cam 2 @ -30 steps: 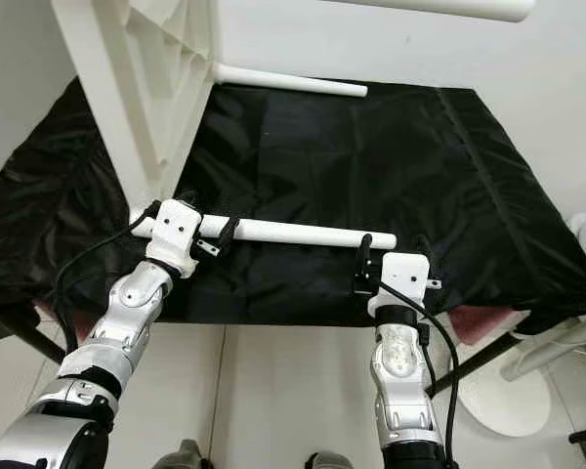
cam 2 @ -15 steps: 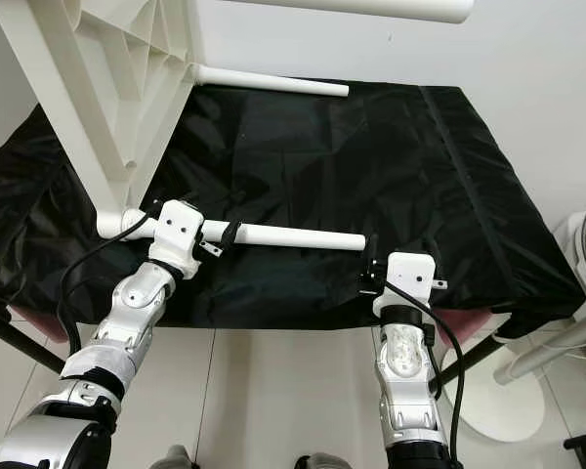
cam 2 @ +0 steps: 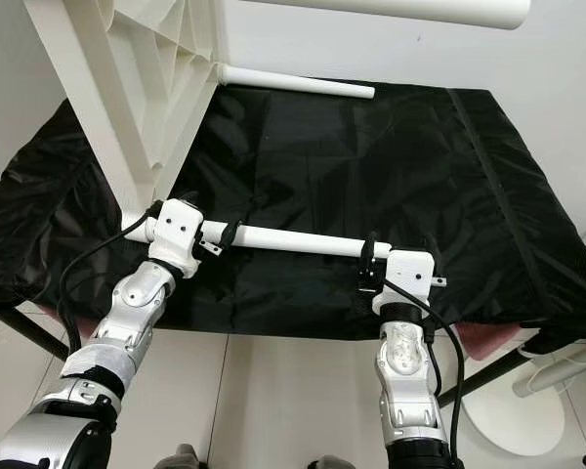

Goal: Building children table

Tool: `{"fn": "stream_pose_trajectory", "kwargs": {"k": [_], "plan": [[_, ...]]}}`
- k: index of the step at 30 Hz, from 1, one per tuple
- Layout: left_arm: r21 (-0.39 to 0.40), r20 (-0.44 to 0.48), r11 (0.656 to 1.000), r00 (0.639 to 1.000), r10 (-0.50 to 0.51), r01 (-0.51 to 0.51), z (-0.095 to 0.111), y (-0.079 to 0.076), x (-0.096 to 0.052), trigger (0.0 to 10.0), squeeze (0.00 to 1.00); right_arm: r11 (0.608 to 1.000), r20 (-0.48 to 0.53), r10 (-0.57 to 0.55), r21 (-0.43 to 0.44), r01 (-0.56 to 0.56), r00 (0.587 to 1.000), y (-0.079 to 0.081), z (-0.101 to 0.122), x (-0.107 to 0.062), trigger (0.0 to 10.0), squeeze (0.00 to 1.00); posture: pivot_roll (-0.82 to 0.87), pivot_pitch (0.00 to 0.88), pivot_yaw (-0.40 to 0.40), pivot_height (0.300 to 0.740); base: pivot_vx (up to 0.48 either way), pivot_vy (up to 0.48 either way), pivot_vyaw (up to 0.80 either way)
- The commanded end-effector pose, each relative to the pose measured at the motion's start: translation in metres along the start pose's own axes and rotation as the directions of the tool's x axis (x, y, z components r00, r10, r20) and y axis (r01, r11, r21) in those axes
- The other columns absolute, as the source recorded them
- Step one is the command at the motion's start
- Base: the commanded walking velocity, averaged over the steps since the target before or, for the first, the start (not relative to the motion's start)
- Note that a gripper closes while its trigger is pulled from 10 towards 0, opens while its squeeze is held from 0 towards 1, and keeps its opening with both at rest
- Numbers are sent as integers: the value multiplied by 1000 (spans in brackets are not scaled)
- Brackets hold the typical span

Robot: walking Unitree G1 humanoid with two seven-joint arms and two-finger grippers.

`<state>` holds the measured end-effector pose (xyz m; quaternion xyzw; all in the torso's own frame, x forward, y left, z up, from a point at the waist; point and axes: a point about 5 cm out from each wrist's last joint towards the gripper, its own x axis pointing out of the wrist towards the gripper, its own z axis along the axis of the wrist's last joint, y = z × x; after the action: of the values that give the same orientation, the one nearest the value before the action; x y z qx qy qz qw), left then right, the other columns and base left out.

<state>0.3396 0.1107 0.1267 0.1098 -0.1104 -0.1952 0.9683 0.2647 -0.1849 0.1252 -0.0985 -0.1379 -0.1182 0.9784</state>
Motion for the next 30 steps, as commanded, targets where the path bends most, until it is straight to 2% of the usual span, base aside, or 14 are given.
{"fn": "stream_pose_trajectory", "kwargs": {"k": [1, 2, 6, 7, 10, 13, 15, 16, 20, 21, 26, 27, 29, 30], "plan": [[-21, -31, 1000, 1000, -6, 6, -6, -4, -2, 10000, 0, 1000, 1, -8, 0, 8, 1000, -3, 2, 3, 10000, 0, 26, 0, -1, 740, 0, 0, 0], [-43, -40, 998, 998, -54, 53, -7, -8, -2, 10000, 0, 1000, 3, -16, -6, 16, 1000, -4, 3, 4, 10000, 0, 27, 0, -2, 740, 0, 0, 0], [-60, -59, 994, 994, -94, 90, -10, -10, -3, 10000, 0, 1000, 4, -24, -1, 24, 1000, -7, 4, 5, 10000, 0, 29, 0, -3, 740, 0, 0, 0], [-79, -73, 991, 991, -112, 106, -12, -10, -4, 10000, 1000, 1000, 10, -22, 13, 22, 1000, -9, 5, 6, 10000, 1000, 29, 0, -4, 740, 0, 0, 0], [-118, -83, 988, 991, -109, 99, -14, -8, -4, 10000, 1000, 1000, 28, -17, 4, 17, 999, -10, 8, 8, 10000, 1000, 29, 0, -4, 740, 0, 0, 0], [-130, -134, 990, 989, -67, 50, -17, -3, -5, 10000, 1000, 999, 55, -27, -19, 28, 998, -12, 15, 11, 10000, 1000, 30, 0, -5, 740, 0, 0, 0], [-179, -184, 984, 981, -56, 23, -20, -2, -4, 10000, 1000, 999, 66, -21, -23, 22, 998, -13, 18, 12, 10000, 1000, 30, 0, -5, 740, 0, 0, 0], [-227, -218, 974, 975, -55, 4, -20, -2, -4, 10000, 39, 999, 84, -6, -38, 10, 996, -13, 22, 13, 10000, 0, 30, 0, -5, 740, 0, 0, 0], [-335, -279, 941, 958, -60, -39, -19, -2, -3, 10000, 0, 997, 122, 21, -81, -11, 992, -14, 30, 17, 10000, 0, 33, 0, -8, 740, 0, 0, 0], [-413, -270, 909, 961, -65, -55, -15, -2, -2, 10000, 0, 995, 133, 29, -96, -16, 991, -14, 33, 19, 10000, 0, 32, 0, -10, 740, 0, 0, 0], [-435, -247, 899, 966, -72, -44, -11, -2, -2, 10000, 0, 995, 139, 32, -99, -18, 990, -15, 34, 19, 10000, 0, 36, 0, -15, 740, 0, 0, 0], [-440, -223, 897, 971, -84, -24, -7, -2, -3, 10000, 0, 995, 141, 32, -98, -18, 989, -16, 35, 20, 10000, 0, 38, 0, -17, 740, 0, 0, 0], [-449, -130, 888, 976, -174, 98, 2, -9, -11, 10000, 0, 995, 154, 32, -98, -17, 988, -17, 37, 20, 10000, 0, 40, 0, -19, 740, 0, 0, 0], [-449, -130, 888, 976, -174, 98, 2, -9, -11, 10000, 0, 995, 154, 32, -98, -17, 988, -17, 37, 20, 10000, 0, 40, 0, -19, 740, 0, 0, 0]]}}
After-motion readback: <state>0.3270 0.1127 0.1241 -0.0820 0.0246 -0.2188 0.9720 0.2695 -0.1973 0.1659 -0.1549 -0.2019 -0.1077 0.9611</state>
